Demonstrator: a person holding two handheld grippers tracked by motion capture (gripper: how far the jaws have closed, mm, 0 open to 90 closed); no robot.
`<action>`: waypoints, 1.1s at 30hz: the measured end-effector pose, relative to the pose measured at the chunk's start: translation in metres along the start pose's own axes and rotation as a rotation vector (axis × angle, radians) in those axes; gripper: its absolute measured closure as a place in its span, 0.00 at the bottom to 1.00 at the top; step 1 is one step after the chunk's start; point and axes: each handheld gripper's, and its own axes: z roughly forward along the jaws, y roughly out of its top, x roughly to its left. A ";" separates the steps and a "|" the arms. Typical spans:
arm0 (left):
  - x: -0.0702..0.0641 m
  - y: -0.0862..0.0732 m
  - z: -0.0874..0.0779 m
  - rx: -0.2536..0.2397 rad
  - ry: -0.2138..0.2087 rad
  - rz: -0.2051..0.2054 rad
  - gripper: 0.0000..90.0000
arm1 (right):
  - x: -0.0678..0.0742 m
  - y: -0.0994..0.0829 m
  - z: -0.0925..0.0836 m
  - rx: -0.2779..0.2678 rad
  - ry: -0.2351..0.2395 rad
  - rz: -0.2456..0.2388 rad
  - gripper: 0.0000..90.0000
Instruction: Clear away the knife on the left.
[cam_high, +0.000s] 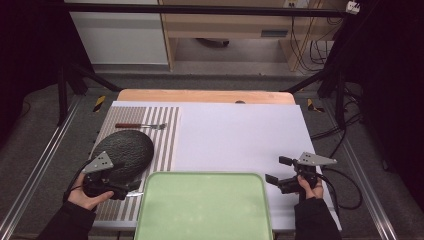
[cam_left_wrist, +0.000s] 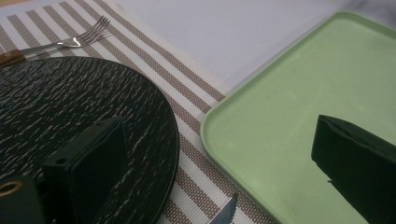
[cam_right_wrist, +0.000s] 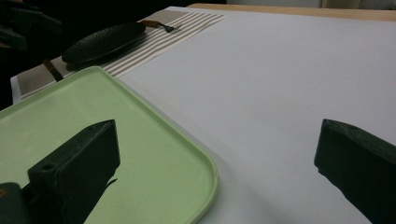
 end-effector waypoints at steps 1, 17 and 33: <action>0.000 0.000 -0.001 0.006 0.001 0.001 0.03 | 0.000 0.000 0.000 0.000 0.001 0.000 0.00; 0.008 -0.008 -0.021 0.078 0.025 0.014 0.03 | 0.000 0.000 0.001 0.005 -0.001 -0.002 0.00; 0.015 -0.027 -0.038 0.131 0.047 0.019 0.03 | 0.000 0.000 0.001 0.007 -0.002 -0.001 0.00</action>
